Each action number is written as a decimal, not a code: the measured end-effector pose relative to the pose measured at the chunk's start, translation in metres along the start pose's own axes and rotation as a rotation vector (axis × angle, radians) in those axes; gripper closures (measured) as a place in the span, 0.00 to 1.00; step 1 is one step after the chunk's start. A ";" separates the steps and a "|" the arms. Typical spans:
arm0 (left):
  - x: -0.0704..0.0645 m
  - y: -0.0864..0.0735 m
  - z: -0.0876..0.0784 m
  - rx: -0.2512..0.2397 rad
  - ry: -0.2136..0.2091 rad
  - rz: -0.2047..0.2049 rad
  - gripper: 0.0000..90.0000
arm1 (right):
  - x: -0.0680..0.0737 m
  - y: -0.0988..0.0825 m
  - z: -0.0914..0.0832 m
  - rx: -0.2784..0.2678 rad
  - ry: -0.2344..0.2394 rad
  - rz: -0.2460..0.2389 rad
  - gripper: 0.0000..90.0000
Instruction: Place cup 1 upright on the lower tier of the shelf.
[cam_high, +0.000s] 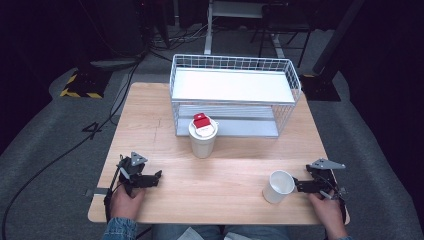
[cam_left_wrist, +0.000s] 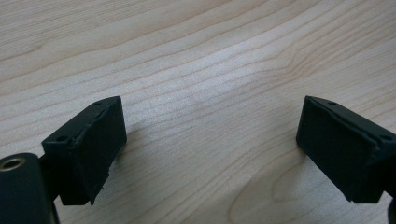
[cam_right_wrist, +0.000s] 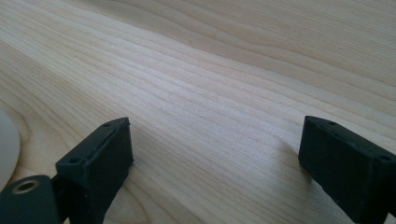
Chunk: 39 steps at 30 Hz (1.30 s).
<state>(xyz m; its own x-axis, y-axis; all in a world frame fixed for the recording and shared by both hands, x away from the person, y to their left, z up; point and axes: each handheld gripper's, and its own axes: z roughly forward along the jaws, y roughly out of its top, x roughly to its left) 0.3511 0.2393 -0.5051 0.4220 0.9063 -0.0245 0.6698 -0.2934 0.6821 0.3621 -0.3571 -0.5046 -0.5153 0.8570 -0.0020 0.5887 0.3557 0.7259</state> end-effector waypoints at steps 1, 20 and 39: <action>0.000 0.000 0.000 0.000 0.000 -0.001 0.10 | 0.000 0.000 0.000 0.000 0.000 0.000 0.12; 0.000 0.000 0.000 0.000 0.003 -0.002 0.10 | 0.000 0.000 0.000 -0.005 -0.004 0.003 0.13; 0.000 0.000 0.000 0.000 0.003 -0.003 0.10 | -0.003 0.000 -0.003 0.001 0.000 0.012 0.16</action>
<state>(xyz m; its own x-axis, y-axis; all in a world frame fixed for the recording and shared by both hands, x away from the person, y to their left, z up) 0.3512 0.2390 -0.5050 0.4184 0.9080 -0.0242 0.6708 -0.2909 0.6822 0.3620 -0.3602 -0.5026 -0.5084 0.8611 0.0068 0.5954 0.3458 0.7252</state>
